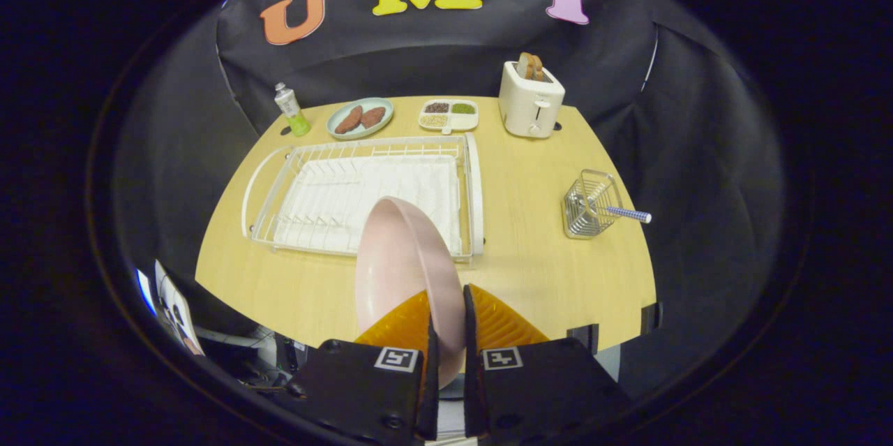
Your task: Take the plate from the dish rack, then take the spoon from the basket and place it into the plate.
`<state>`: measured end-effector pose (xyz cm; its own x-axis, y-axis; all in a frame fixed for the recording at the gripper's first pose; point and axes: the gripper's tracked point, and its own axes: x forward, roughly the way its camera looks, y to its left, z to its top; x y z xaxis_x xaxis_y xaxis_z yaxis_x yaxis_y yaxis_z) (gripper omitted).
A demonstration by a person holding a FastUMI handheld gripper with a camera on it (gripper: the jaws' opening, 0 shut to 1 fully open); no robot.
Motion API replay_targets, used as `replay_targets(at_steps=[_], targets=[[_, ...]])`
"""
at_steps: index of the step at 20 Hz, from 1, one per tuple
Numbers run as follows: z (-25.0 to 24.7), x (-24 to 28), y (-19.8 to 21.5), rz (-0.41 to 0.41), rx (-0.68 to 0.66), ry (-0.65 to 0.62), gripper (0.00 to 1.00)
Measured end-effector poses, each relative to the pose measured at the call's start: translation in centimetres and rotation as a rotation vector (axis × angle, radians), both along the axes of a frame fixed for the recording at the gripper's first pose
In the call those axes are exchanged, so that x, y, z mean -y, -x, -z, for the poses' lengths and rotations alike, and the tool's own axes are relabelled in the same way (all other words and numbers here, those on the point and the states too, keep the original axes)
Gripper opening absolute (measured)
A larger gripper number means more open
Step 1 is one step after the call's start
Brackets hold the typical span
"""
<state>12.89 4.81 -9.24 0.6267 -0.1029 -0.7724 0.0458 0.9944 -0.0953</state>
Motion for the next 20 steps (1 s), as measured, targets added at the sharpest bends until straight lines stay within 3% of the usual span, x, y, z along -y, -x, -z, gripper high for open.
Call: replay_targets(at_steps=[5, 11, 20], targets=[[6.0, -0.7, 1.2, -0.036, -0.017, -0.122, 0.2], [10.0, 0.7, 0.1, 0.014, -0.02, -0.224, 0.21], [14.5, 3.1, -1.0, 0.005, -0.013, -0.3, 0.35]])
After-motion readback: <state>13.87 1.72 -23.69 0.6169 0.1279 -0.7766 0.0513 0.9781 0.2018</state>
